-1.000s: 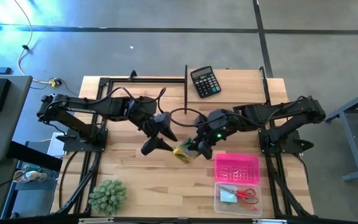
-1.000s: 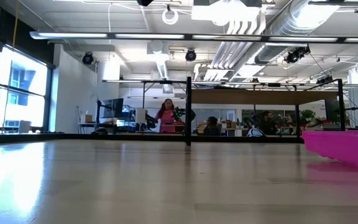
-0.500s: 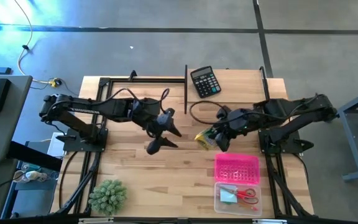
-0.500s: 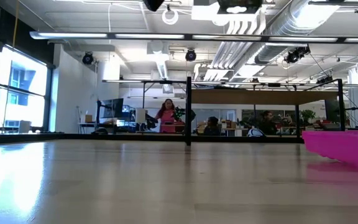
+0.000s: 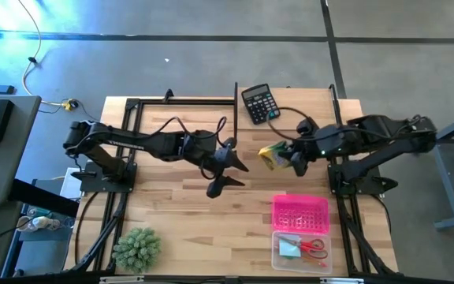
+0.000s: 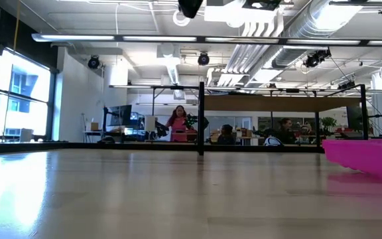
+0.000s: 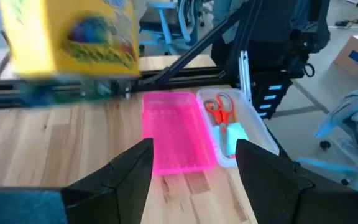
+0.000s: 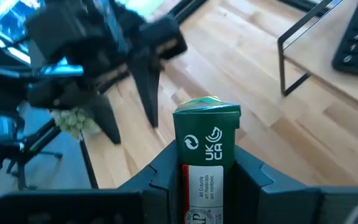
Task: Pack school essentials
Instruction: Put the yellow crayon box into the supply box
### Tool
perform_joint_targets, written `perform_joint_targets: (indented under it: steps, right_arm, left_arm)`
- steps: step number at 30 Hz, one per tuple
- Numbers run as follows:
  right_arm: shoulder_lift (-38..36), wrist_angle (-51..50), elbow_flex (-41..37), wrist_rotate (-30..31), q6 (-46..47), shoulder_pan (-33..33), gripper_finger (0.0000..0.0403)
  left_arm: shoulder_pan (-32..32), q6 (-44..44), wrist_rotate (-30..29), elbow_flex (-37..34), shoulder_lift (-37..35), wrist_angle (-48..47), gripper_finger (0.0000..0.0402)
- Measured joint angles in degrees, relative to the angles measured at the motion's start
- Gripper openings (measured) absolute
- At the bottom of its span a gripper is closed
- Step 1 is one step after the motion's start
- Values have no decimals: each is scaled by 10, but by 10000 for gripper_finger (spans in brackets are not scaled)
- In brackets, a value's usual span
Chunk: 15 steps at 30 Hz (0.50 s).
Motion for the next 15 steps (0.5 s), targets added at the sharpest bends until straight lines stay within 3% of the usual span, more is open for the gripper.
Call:
perform_joint_targets:
  steps: [6, 15]
  right_arm:
    - [-11, 0, 0, 5, 6, 1, 83]
    - [-6, -34, -5, -5, 73, 58, 83]
  left_arm:
    - [0, -12, -19, 0, 14, 2, 217]
    - [5, -4, -103, 0, -34, -126, 217]
